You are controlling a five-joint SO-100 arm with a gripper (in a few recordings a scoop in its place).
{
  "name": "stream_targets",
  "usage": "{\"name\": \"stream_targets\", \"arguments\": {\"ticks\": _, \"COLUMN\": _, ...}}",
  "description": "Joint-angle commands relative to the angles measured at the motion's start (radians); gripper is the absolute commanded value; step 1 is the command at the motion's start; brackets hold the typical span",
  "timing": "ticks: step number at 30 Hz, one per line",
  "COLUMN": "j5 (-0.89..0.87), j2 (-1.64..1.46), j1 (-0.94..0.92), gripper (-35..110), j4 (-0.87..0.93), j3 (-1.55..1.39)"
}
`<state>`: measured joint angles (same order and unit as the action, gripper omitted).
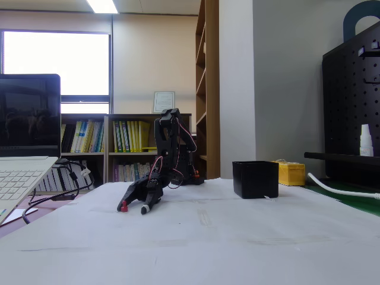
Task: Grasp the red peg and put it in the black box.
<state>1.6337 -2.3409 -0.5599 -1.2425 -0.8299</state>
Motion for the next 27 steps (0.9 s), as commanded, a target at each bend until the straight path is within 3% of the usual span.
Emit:
{"name": "stream_targets", "arguments": {"ticks": 1, "j5": 0.009, "j2": -0.006, "j1": -0.017, "gripper": 26, "j4": -0.025, "j3": -0.017}}
{"name": "stream_targets", "arguments": {"ticks": 6, "j5": 0.006, "j2": -0.006, "j1": -0.02, "gripper": 15, "j4": -0.025, "j3": -0.015}}
{"name": "stream_targets", "arguments": {"ticks": 27, "j5": -0.005, "j2": -0.026, "j1": -0.018, "gripper": 6, "j4": -0.057, "j3": -0.018}}
